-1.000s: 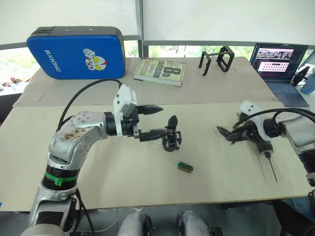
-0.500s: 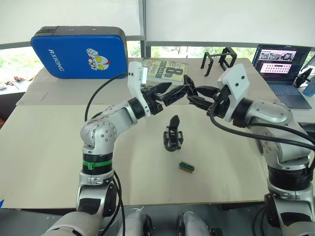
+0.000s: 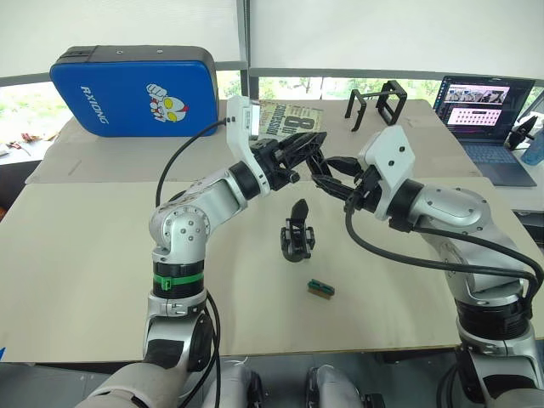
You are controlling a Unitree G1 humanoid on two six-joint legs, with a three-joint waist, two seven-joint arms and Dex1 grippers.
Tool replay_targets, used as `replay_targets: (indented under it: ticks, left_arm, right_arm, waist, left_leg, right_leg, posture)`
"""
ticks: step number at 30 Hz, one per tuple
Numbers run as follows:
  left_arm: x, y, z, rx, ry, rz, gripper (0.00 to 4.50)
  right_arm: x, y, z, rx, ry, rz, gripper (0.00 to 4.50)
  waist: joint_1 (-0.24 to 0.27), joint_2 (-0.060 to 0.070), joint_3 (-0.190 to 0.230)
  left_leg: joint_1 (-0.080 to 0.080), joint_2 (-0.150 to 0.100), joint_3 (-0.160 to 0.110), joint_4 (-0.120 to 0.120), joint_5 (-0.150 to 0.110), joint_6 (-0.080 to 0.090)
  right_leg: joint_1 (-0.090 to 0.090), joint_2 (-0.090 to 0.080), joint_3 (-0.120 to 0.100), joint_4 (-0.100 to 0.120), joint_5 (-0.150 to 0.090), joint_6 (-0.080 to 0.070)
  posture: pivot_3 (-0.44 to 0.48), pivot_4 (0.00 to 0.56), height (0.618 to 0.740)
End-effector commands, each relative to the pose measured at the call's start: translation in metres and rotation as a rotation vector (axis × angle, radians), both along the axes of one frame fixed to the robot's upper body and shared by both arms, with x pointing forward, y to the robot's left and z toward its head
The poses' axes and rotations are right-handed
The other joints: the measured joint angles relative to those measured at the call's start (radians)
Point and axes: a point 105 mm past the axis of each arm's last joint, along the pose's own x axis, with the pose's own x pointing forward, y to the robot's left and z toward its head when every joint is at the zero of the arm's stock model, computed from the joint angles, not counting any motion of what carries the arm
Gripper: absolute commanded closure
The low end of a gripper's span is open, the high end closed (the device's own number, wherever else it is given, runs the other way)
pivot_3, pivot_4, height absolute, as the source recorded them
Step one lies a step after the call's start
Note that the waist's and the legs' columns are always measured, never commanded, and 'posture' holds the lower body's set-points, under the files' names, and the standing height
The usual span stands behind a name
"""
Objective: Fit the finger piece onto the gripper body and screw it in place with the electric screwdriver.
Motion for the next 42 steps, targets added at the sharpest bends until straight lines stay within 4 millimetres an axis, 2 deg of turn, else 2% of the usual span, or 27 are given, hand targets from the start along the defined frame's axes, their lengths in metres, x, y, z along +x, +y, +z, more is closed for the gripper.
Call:
replay_targets:
  ticks: [1, 7, 9, 13, 14, 17, 21, 24, 29, 30, 32, 33, 34, 35, 39, 40, 42]
  left_arm:
    - [-0.005, -0.004, 0.004, 0.011, -0.020, -0.026, 4.50]
    - [0.002, -0.002, 0.011, 0.025, -0.047, -0.036, 4.50]
    - [0.000, -0.002, 0.015, 0.061, -0.089, -0.071, 4.50]
    - [-0.003, -0.003, 0.017, 0.134, -0.155, -0.140, 4.50]
    - [-0.008, -0.002, 0.017, 0.177, -0.197, -0.193, 4.50]
    - [-0.025, 0.003, 0.014, 0.296, -0.316, -0.360, 4.50]
    - [-0.042, 0.012, 0.013, 0.348, -0.337, -0.542, 4.50]
    - [-0.049, 0.014, 0.015, 0.354, -0.338, -0.600, 4.50]
    - [-0.049, 0.011, 0.020, 0.333, -0.341, -0.599, 4.50]
    - [-0.048, 0.011, 0.020, 0.335, -0.344, -0.592, 4.50]
    - [-0.048, 0.011, 0.018, 0.328, -0.340, -0.582, 4.50]
    - [-0.048, 0.011, 0.018, 0.324, -0.336, -0.580, 4.50]
    - [-0.049, 0.011, 0.017, 0.322, -0.335, -0.580, 4.50]
    - [-0.049, 0.012, 0.017, 0.321, -0.334, -0.579, 4.50]
    - [-0.050, 0.015, 0.016, 0.322, -0.327, -0.572, 4.50]
    - [-0.050, 0.015, 0.015, 0.324, -0.326, -0.571, 4.50]
    - [-0.050, 0.016, 0.014, 0.329, -0.324, -0.570, 4.50]
  right_arm:
    - [-0.008, 0.005, 0.023, 0.019, -0.137, 0.008, 3.27]
    - [-0.016, 0.008, 0.024, -0.009, -0.166, 0.055, 3.27]
    - [-0.022, 0.006, 0.027, 0.009, -0.148, 0.105, 2.16]
    - [-0.029, -0.002, 0.029, 0.006, -0.085, 0.190, 0.89]
    - [-0.032, -0.005, 0.032, 0.044, 0.011, 0.258, 0.51]
    - [-0.043, -0.010, 0.039, 0.108, 0.266, 0.462, 0.51]
    - [-0.047, -0.009, 0.038, 0.092, 0.454, 0.592, 0.51]
    - [-0.043, -0.004, 0.037, 0.119, 0.530, 0.642, 0.51]
    - [-0.040, 0.013, 0.030, 0.100, 0.561, 0.692, 0.51]
    - [-0.040, 0.016, 0.029, 0.101, 0.564, 0.703, 1.02]
    - [-0.040, 0.020, 0.026, 0.092, 0.562, 0.717, 1.61]
    - [-0.040, 0.021, 0.025, 0.087, 0.559, 0.720, 2.10]
    - [-0.040, 0.021, 0.024, 0.076, 0.549, 0.720, 2.29]
    - [-0.040, 0.022, 0.024, 0.072, 0.543, 0.722, 2.73]
    - [-0.040, 0.022, 0.025, 0.078, 0.534, 0.733, 4.00]
    - [-0.040, 0.022, 0.026, 0.079, 0.532, 0.735, 4.16]
    - [-0.039, 0.022, 0.026, 0.072, 0.525, 0.740, 4.16]
  waist:
    - [-0.001, 0.000, 0.000]
    - [-0.001, 0.000, 0.000]
    - [-0.001, 0.000, 0.000]
    - [-0.003, 0.000, 0.000]
    - [-0.003, 0.000, 0.000]
    - [-0.012, 0.000, 0.000]
    - [-0.014, 0.000, 0.000]
    - [-0.014, 0.000, 0.000]
    - [-0.013, 0.000, 0.000]
    - [-0.012, 0.000, 0.000]
    - [-0.012, 0.000, 0.000]
    - [-0.011, 0.000, 0.000]
    - [-0.011, 0.000, 0.000]
    - [-0.011, 0.000, 0.000]
    - [-0.012, 0.000, 0.000]
    - [-0.012, 0.000, 0.000]
    - [-0.012, 0.000, 0.000]
  left_leg:
    - [0.000, 0.000, 0.000, 0.000, 0.000, 0.000]
    - [0.000, 0.000, 0.000, 0.000, 0.000, 0.000]
    - [0.000, -0.001, 0.000, 0.000, 0.000, 0.000]
    - [0.000, -0.001, 0.000, 0.000, 0.000, 0.000]
    - [0.000, -0.001, 0.000, 0.000, 0.000, 0.000]
    - [0.000, -0.001, 0.001, 0.000, 0.000, 0.000]
    - [0.000, 0.000, 0.000, -0.001, 0.000, 0.000]
    - [0.000, 0.000, 0.000, -0.001, 0.000, 0.000]
    - [0.000, 0.000, 0.000, -0.001, 0.000, 0.000]
    - [0.000, 0.000, 0.000, -0.001, 0.000, 0.000]
    - [0.000, 0.000, 0.000, -0.001, 0.000, 0.000]
    - [0.000, 0.000, 0.000, -0.001, 0.000, 0.000]
    - [0.000, 0.000, 0.000, -0.001, 0.000, 0.000]
    - [0.000, 0.000, 0.000, 0.000, 0.000, 0.000]
    - [0.000, 0.000, 0.000, -0.001, 0.000, 0.000]
    - [0.000, 0.000, 0.000, -0.001, 0.000, 0.000]
    - [0.000, 0.000, 0.000, -0.001, 0.000, 0.000]
  right_leg:
    - [0.000, 0.000, 0.000, 0.000, 0.000, 0.000]
    - [0.000, 0.000, 0.000, 0.000, 0.000, 0.000]
    - [0.000, 0.000, 0.000, 0.000, 0.000, 0.000]
    - [0.000, 0.001, 0.000, 0.000, 0.000, 0.000]
    - [0.000, 0.001, 0.000, 0.000, 0.000, 0.000]
    - [0.000, 0.000, 0.000, 0.000, 0.000, 0.000]
    - [-0.001, 0.001, -0.001, 0.000, -0.001, -0.001]
    - [-0.001, 0.000, -0.001, 0.000, -0.001, -0.001]
    - [-0.001, -0.001, 0.000, 0.001, -0.001, -0.001]
    - [-0.001, -0.001, 0.000, 0.001, -0.001, -0.001]
    - [-0.001, -0.001, -0.001, 0.001, -0.001, -0.001]
    - [-0.001, -0.001, -0.001, 0.001, -0.001, -0.001]
    - [-0.001, -0.001, -0.001, 0.001, -0.001, -0.001]
    - [-0.001, -0.001, -0.001, 0.001, -0.001, -0.001]
    - [-0.001, -0.001, -0.001, 0.001, -0.001, -0.001]
    - [-0.001, -0.001, -0.001, 0.001, -0.001, -0.001]
    - [-0.001, -0.001, -0.001, 0.001, -0.001, -0.001]
  posture:
    - [0.000, 0.150, 0.740]
    - [0.000, 0.150, 0.740]
    - [0.000, 0.150, 0.740]
    - [0.000, 0.150, 0.740]
    - [0.000, 0.150, 0.740]
    - [0.000, 0.150, 0.740]
    - [0.000, 0.150, 0.740]
    - [0.000, 0.150, 0.740]
    - [0.000, 0.150, 0.740]
    - [0.000, 0.150, 0.740]
    - [0.000, 0.150, 0.740]
    - [0.000, 0.150, 0.740]
    - [0.000, 0.150, 0.740]
    - [0.000, 0.150, 0.740]
    - [0.000, 0.150, 0.740]
    - [0.000, 0.150, 0.740]
    - [0.000, 0.150, 0.740]
